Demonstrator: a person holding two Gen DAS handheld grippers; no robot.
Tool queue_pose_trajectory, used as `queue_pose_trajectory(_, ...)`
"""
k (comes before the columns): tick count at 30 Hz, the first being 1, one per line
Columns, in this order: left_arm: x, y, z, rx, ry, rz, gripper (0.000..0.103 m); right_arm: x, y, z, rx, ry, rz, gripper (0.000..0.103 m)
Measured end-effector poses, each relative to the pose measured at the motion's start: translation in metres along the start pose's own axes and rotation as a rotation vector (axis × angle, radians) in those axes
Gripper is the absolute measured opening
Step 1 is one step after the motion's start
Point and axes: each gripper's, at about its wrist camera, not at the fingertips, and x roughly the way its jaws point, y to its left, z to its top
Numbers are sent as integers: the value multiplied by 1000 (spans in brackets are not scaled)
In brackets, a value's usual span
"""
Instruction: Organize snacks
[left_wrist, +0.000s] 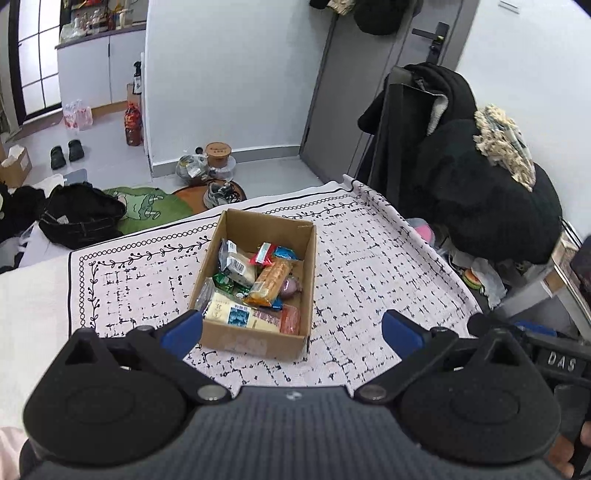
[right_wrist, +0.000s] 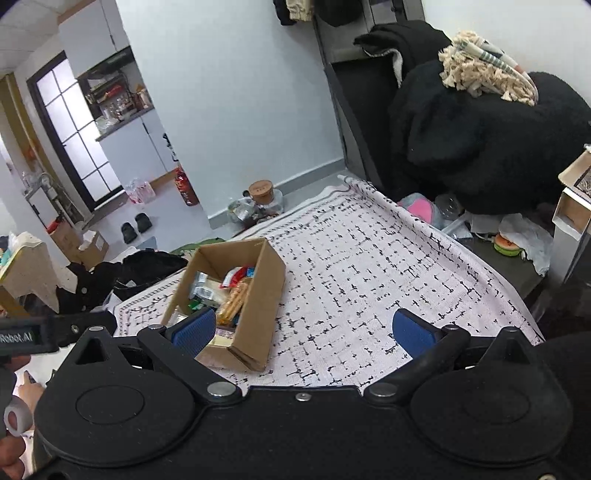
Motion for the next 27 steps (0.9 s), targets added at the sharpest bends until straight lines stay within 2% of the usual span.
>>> queue_pose_trajectory(13, -43, -9, -29, 52, -40, 36, 103, -38, 21, -15, -78, -55, 10, 103)
queue_pose_trajectory(19, -63, -10, -38, 66, -67, 22, 103, -51, 25, -20, -83, -86, -32, 103)
queue_pose_trajectory(27, -68, -8, -47, 55, -79, 14, 103, -51, 28, -20, -94, -87, -86, 103)
